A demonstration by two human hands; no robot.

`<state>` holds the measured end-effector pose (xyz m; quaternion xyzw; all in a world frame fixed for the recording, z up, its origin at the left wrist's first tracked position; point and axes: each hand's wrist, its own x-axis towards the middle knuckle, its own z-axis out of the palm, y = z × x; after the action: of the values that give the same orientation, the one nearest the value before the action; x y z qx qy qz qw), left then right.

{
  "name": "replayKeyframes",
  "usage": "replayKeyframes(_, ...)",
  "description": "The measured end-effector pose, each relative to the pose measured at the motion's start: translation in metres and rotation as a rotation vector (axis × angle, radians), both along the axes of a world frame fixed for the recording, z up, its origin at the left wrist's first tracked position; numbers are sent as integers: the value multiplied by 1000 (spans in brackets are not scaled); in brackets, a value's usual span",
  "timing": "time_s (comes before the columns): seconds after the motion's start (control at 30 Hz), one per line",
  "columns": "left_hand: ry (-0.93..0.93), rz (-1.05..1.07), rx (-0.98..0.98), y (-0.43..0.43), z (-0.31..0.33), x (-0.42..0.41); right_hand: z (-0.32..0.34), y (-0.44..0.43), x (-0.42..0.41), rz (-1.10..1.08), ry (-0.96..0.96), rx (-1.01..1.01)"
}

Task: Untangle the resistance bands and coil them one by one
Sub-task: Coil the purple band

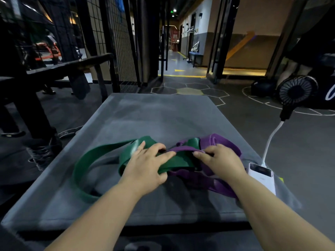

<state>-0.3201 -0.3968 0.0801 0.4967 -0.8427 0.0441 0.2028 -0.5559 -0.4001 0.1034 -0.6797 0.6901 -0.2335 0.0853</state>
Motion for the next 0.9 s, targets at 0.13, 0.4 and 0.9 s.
replayKeyframes(0.13, 7, -32, 1, -6, 9, 11, 7, -4, 1, -27, -10, 22)
replayKeyframes(0.4, 323, 418, -130, -1, 60, 65, 23, -9, -17, -222, -92, 22)
replayKeyframes(0.9, 774, 521, -91, 6, 78, 75, 44, -4, 0, -222, -243, 40)
